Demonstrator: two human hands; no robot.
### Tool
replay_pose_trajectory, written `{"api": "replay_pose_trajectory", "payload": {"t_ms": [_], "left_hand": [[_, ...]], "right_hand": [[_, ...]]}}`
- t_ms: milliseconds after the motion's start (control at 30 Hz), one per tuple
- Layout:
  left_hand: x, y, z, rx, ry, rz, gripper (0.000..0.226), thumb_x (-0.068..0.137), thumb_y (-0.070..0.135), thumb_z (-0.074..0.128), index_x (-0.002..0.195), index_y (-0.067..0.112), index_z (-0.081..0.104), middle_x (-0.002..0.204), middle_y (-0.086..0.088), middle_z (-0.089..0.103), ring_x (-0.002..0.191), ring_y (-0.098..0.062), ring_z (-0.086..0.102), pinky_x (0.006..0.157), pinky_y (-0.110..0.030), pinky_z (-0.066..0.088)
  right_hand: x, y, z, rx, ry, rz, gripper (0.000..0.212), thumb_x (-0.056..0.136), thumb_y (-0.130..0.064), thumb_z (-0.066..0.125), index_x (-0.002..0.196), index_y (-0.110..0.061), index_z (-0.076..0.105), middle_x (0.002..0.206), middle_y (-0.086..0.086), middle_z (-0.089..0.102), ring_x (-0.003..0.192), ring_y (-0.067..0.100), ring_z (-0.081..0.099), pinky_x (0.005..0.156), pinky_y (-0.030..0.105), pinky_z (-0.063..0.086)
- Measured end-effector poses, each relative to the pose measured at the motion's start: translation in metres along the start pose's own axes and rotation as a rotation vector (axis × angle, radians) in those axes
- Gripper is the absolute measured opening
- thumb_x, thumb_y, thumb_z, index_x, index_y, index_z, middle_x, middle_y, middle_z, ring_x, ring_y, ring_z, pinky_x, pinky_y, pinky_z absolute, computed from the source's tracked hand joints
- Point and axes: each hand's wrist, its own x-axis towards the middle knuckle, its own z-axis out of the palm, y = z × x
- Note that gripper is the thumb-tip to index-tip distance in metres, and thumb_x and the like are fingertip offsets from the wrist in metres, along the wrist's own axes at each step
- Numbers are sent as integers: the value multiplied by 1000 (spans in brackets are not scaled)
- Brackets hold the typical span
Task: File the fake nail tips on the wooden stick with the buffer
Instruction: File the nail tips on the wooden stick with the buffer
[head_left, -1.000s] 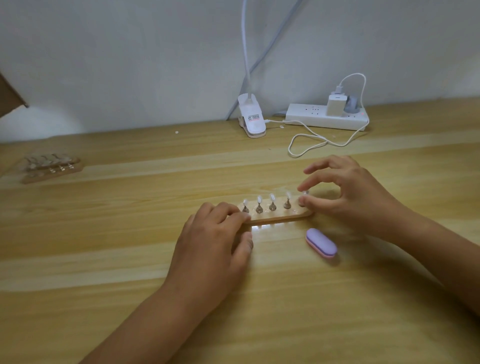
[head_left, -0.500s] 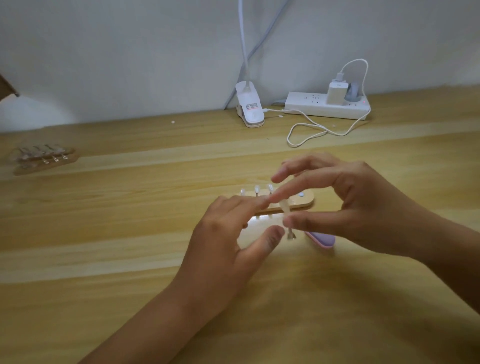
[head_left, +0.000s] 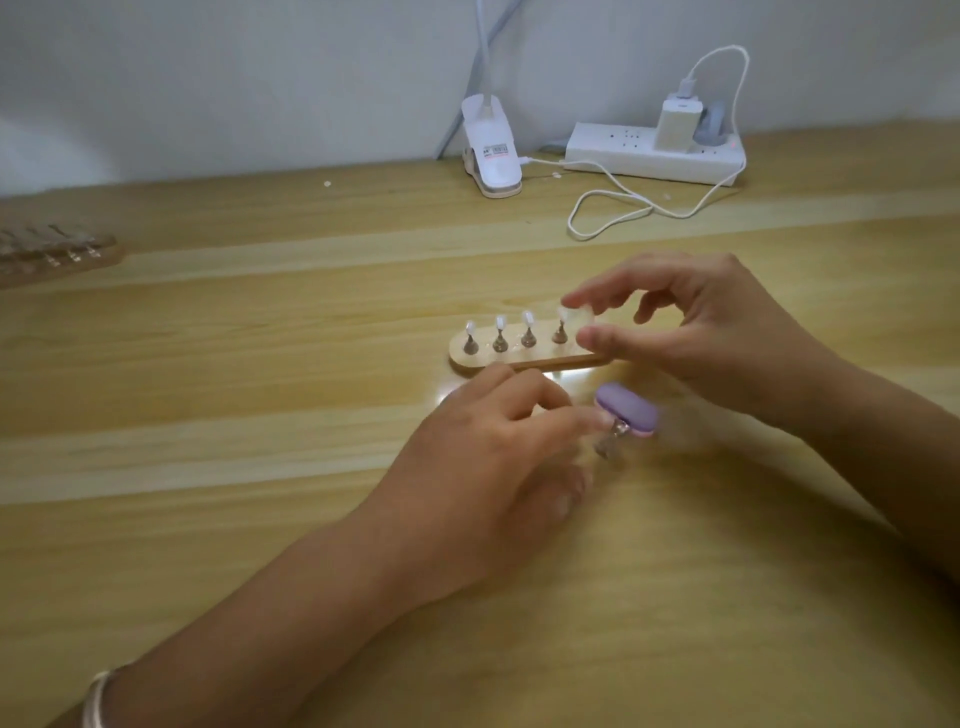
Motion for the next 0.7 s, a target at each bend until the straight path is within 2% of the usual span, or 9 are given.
{"api": "replay_pose_trajectory", "payload": {"t_ms": [133,233,267,367,433,500,600,700], "left_hand": [[9,3,1,116,-82,82,38,91,21,57,128,21,63,115,3,62,101,-23,53,87,-39,46],[19,5,-4,170,-97,186,46,88,16,39,126,21,64,116,5,64,99,-20,54,82,-26,40],[24,6,-5,223,-102,236,46,88,15,38,125,21,65,116,5,64,99,-20,54,80,-27,38],[35,6,-2,435,-92,411,32,92,12,57,121,21,67,110,3,67,93,-21,59,79,-31,39],[43,4,-2,498,-57,499,28,91,14,64,118,20,70,105,3,69,88,-20,61,74,-33,47],[50,3,-2,529,-43,571,23,92,12,63,112,18,73,101,1,71,84,-21,63,71,-36,52],[59,4,-3,638,-38,649,19,92,12,58,100,21,73,89,4,68,80,-17,61,70,-31,47],[66,6,-8,658,-83,628,15,92,18,57,98,19,71,92,2,67,85,-19,62,72,-32,47]], "right_hand": [[1,-1,-1,-25,-2,-11,23,81,-17,82,104,-18,78,97,3,74,92,17,62,78,36,48],[1,0,-2,-53,-8,-10,24,81,-19,81,104,-18,78,95,2,73,92,17,62,79,39,49],[0,1,-3,-59,-9,-9,24,80,-20,81,104,-18,77,95,1,72,92,16,62,79,40,49],[0,2,-5,-64,0,-14,24,80,-22,81,104,-21,77,94,-2,72,92,14,63,80,38,49],[1,4,-7,-64,15,-15,23,80,-20,81,103,-22,77,94,-1,73,92,15,63,80,37,50],[2,6,-9,-66,22,-9,22,81,-18,81,102,-23,77,94,-1,73,92,15,64,80,38,50],[2,9,-9,-67,27,1,21,81,-17,81,100,-23,77,93,0,73,92,16,64,80,40,50],[2,12,-9,-45,22,21,20,81,-15,80,99,-22,78,93,1,72,92,17,63,80,41,50]]}}
